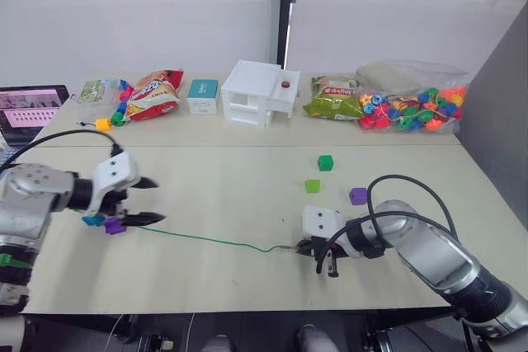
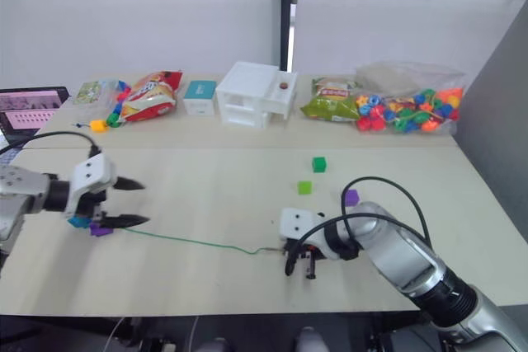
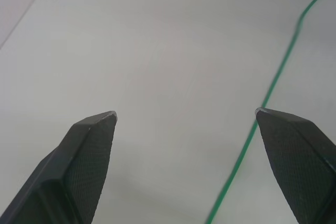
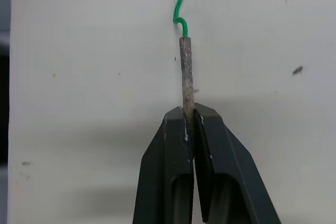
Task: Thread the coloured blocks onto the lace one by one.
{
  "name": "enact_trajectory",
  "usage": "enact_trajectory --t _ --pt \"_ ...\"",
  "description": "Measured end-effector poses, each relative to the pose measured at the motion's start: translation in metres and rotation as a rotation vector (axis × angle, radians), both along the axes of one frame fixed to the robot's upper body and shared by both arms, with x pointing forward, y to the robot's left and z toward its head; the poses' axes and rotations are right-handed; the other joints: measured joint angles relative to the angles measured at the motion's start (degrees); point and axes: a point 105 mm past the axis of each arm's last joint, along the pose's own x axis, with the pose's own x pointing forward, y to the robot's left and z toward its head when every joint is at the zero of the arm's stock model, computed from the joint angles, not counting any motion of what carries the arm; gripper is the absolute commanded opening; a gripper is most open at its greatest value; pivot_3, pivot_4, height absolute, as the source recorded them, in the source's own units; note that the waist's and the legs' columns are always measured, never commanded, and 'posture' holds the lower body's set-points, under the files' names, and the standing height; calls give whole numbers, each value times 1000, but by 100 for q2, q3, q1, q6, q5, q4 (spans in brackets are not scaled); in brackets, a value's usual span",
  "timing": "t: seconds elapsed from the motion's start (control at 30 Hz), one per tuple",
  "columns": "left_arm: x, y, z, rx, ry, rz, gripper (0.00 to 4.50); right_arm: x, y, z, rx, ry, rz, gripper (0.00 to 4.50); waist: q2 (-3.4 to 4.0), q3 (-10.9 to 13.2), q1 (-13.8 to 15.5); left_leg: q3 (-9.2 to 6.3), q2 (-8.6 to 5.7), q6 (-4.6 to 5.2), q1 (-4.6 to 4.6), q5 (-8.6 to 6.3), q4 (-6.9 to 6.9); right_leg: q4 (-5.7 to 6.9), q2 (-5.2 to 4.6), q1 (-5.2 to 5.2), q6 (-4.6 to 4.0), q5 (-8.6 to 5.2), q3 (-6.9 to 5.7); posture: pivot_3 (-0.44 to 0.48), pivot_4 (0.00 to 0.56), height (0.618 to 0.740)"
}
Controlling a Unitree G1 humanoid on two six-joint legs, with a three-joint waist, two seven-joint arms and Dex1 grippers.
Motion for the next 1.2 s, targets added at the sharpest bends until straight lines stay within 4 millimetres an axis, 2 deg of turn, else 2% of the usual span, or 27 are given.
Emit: enact_trajectory --t 0.07,0.13,0.23,0.4,0.5,0.6,0.63,1.0,1.03,1.2 --pt "-11 -40 -7 -69 25 -101 4460 0 1 -1 -3 5 -6 0 1 -1 -9 -1 0 2 0 -1 0 1 0 -1 0 0 1 0 150 740" --pt "-23 -88 -24 -144 58 -191 4460 2 3 -1 0 2 -8 0 -1 -1 -5 -1 0 2 -2 -1 2 -1 1 -2 0 0 1 0 150 740" --pt "-32 -125 -46 -165 85 -239 4460 3 5 0 -1 -1 -14 0 -4 0 -31 -1 1 2 -1 -1 2 2 6 -6 -2 1 3 0 150 740" --pt "-30 -148 -64 -140 59 -244 4460 6 6 1 -16 -19 -14 0 -2 -1 -6 -2 -2 1 6 0 4 -1 4 3 -3 2 4 0 150 740" --pt "-25 -149 -78 -114 63 -224 4460 6 7 0 -19 -13 -21 0 -2 -1 4 -2 -2 1 3 0 4 -1 3 0 -3 2 3 0 150 740" --pt "-24 -153 -76 -129 55 -221 4460 5 7 0 -21 -8 -24 0 -2 -1 10 -2 -3 1 2 0 4 -2 1 1 -3 2 3 0 150 740" --pt "-24 -154 -76 -129 50 -225 3891 5 7 0 -23 -7 -25 0 -2 -1 11 -2 -3 1 3 0 4 -2 2 1 -3 2 3 0 150 740" --pt "-24 -158 -76 -127 49 -238 265 5 6 -1 -26 -3 -30 0 -2 -1 10 -2 -3 1 3 0 4 -2 2 1 -2 2 3 0 150 740" --pt "-25 -158 -77 -127 52 -243 29 6 6 -1 -27 -7 -33 0 -2 -1 10 -2 -3 1 3 0 4 -2 2 1 -3 2 3 0 150 740" --pt "-26 -160 -77 -126 55 -250 29 5 4 -1 -32 -4 -34 0 -2 -1 8 -2 -2 1 3 0 4 -2 2 1 -2 1 3 0 150 740"
